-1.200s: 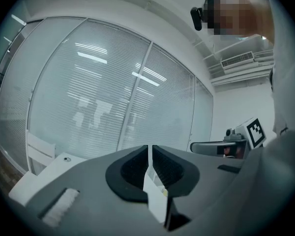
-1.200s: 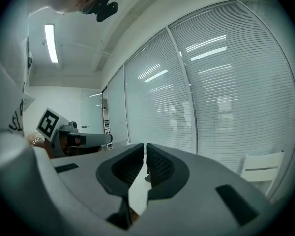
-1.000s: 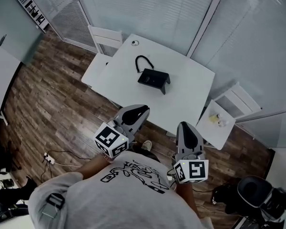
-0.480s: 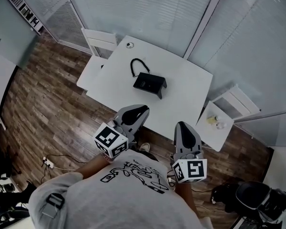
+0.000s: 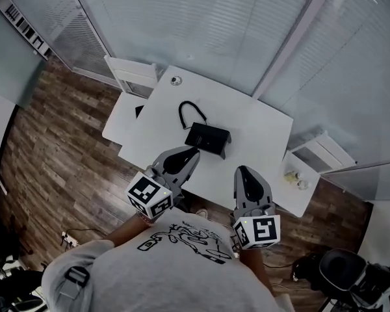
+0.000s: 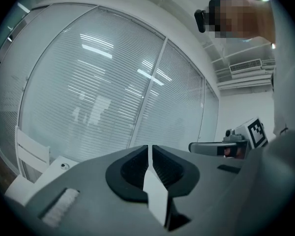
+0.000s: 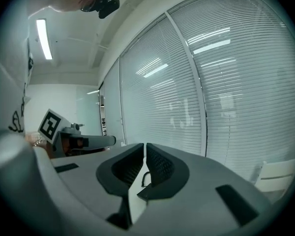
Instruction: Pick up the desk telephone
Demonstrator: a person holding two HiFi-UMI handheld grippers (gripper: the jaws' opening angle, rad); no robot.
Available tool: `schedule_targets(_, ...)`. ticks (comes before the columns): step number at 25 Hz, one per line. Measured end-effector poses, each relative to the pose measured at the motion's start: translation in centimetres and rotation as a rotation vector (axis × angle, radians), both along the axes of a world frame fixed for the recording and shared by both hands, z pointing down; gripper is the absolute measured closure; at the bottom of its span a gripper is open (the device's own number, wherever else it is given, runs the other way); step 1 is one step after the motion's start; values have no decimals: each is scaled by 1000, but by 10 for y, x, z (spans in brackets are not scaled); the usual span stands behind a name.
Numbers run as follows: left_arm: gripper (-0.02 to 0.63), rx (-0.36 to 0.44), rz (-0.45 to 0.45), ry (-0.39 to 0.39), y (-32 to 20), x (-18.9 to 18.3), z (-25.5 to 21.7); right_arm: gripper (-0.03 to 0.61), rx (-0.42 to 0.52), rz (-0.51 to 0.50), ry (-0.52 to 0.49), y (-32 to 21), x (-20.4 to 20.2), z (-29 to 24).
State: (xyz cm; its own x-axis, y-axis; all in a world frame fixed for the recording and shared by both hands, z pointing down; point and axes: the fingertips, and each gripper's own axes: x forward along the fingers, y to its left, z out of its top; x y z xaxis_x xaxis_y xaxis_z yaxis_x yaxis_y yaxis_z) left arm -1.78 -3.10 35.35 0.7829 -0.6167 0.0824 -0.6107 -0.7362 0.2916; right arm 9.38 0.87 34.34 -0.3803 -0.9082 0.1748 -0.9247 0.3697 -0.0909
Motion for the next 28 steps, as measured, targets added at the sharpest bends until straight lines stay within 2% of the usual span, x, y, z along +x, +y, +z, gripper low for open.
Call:
schedule_targets(6,588,-10,17,13,-58,-23,3,563,-26,12,18,-53,-24,3)
schedule_targets(13,588,-14,41,13,-101,-40,1,562,-26,26,14,-95,-45,-1)
schedule_targets(21,588,-15,64,9,-123,-26,3,561,-26,45,6,-115,-34,-1)
schedule_targets(28,588,-20,66,13,-122,-3,-6,561,-14,40,2,-117,-13,-12)
